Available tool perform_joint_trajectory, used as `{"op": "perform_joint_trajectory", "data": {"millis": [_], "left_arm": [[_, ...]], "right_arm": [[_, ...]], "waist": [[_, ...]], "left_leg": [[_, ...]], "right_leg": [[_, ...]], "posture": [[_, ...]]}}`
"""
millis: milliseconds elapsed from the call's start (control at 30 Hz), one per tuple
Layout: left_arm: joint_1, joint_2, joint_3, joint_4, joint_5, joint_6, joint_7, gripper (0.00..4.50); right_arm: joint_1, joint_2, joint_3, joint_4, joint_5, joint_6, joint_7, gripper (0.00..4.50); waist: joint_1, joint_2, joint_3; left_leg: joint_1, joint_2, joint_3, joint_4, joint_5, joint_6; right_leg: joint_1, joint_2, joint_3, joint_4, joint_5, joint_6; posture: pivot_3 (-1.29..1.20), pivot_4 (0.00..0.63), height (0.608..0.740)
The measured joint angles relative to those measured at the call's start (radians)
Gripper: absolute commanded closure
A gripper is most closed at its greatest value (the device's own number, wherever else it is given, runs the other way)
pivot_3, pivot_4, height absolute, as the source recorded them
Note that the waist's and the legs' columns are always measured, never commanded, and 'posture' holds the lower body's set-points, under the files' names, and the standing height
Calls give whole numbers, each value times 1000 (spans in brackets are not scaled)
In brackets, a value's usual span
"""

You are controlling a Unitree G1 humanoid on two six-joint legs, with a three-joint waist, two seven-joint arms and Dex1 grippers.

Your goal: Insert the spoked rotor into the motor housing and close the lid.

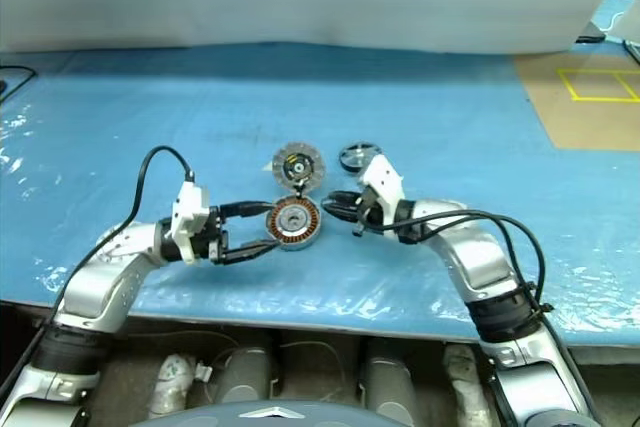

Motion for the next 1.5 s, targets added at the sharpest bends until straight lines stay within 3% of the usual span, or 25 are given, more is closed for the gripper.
{"op": "perform_joint_trajectory", "data": {"millis": [400, 700, 900, 1500], "left_arm": [[129, 16, 64, -38, 10, -23, 92, 1024], [131, 42, 75, -69, 10, -14, 117, 1024], [120, 48, 75, -63, 10, -17, 117, 1024], [108, 43, 64, -22, 26, -46, 103, 1024]], "right_arm": [[-116, 126, 91, 184, -49, -80, 97, 3958], [-215, 245, 126, 433, -131, -204, 108, 3958], [-221, 229, 107, 497, -152, -263, 123, 3958], [-177, 215, 99, 435, -174, -257, 153, 3958]], "waist": [[-14, 0, 0], [-15, 0, 0], [-15, 0, 0], [-14, -1, 0]], "left_leg": [[1, 0, 0, 2, 0, 0], [1, 1, 0, 3, 0, 0], [1, 0, 0, 3, 0, 0], [2, 1, 0, 5, 0, 0]], "right_leg": [[1, 0, 0, 2, 0, 0], [1, 0, 0, 4, 0, 0], [1, 0, 0, 4, 1, -1], [2, 0, 0, 5, 1, -1]], "posture": [[0, 150, 740], [0, 150, 740], [0, 150, 740], [0, 150, 740]]}}
